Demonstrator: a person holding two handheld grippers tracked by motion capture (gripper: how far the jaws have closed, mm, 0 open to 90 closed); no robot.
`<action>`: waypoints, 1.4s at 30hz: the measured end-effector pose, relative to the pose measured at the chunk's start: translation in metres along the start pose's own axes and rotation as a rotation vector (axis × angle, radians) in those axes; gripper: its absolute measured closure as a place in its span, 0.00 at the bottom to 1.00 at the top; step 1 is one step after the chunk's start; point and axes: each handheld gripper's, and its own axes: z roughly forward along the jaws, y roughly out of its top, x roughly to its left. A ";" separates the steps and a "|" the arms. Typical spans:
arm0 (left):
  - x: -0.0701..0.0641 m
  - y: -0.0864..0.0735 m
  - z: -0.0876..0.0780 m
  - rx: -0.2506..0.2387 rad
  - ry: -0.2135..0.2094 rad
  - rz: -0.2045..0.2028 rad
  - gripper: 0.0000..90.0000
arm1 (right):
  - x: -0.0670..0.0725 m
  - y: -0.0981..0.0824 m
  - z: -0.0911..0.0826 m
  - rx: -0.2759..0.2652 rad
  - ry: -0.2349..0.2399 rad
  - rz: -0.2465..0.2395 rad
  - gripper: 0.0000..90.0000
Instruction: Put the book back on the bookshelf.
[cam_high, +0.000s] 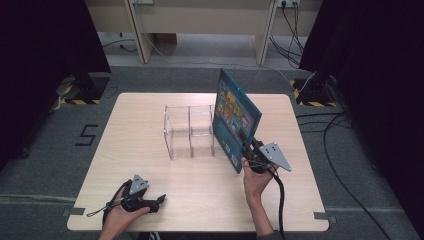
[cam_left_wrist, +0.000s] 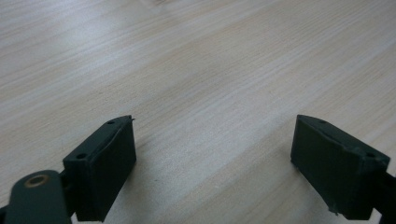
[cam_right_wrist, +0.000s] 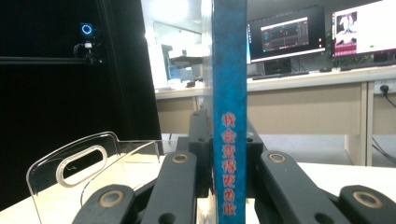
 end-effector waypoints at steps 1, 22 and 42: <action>0.000 0.000 0.000 0.000 0.000 0.000 0.14 | -0.001 0.000 -0.001 0.006 -0.002 0.000 0.91; 0.000 0.000 0.000 -0.002 -0.002 0.000 0.14 | -0.005 0.003 -0.008 0.060 -0.018 -0.022 0.85; 0.000 0.000 0.000 -0.002 -0.002 -0.001 0.14 | -0.007 0.008 -0.018 0.091 0.021 -0.055 0.75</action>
